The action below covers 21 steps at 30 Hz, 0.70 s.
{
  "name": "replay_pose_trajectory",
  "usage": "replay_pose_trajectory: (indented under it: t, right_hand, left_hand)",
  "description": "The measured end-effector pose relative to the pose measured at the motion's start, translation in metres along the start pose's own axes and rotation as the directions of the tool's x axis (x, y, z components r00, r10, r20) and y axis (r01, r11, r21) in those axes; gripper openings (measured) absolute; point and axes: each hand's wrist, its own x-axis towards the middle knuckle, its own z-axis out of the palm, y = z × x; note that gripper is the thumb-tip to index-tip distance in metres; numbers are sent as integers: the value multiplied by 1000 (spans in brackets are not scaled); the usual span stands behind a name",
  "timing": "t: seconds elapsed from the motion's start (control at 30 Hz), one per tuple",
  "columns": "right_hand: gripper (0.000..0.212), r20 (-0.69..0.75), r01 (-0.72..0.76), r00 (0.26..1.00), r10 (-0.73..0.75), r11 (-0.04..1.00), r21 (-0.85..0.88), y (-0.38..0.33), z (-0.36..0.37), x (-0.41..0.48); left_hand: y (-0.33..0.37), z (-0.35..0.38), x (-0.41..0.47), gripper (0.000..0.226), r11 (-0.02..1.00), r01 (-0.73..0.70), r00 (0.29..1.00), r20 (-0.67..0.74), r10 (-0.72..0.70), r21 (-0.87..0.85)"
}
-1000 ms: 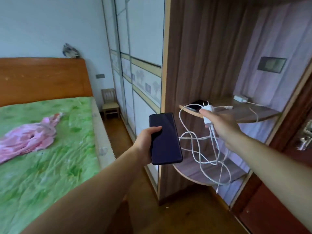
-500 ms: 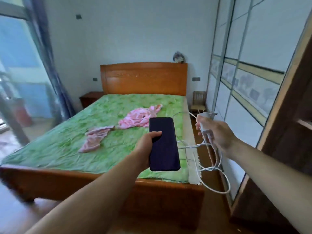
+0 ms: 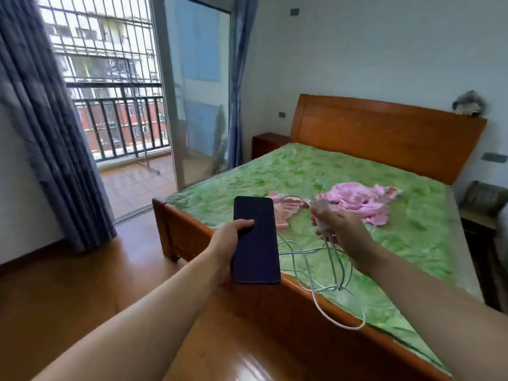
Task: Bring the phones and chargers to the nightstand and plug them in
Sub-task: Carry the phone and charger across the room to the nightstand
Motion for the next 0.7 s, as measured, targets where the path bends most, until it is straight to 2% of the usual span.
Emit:
replay_pose_trajectory:
  t: [0.1, 0.2, 0.3, 0.47, 0.6, 0.7]
  right_hand:
    - [51, 86, -3, 996, 7, 999, -45, -6, 70, 41]
    - [55, 136, 18, 991, -8, 997, -76, -6, 126, 88]
    - [44, 209, 25, 978, -10, 997, -69, -1, 180, 137]
    - [52, 279, 71, 958, -66, 997, -10, 3, 265, 246]
    - [52, 353, 38, 933, -64, 996, 77, -6, 325, 347]
    - [60, 412, 13, 909, -59, 994, 112, -15, 368, 410]
  left_hand:
    - [29, -62, 18, 34, 999, -18, 996, -93, 14, -44]
    - [51, -113, 42, 27, 994, -50, 988, -148, 34, -100]
    - [71, -156, 69, 21, 990, -70, 974, -223, 41, -123]
    - [123, -215, 136, 29, 985, -126, 929, -362, 76, -117]
    - [180, -253, 206, 23, 981, -154, 897, -434, 89, -116]
    - [220, -279, 253, 18, 974, -193, 875, -470, 117, -116]
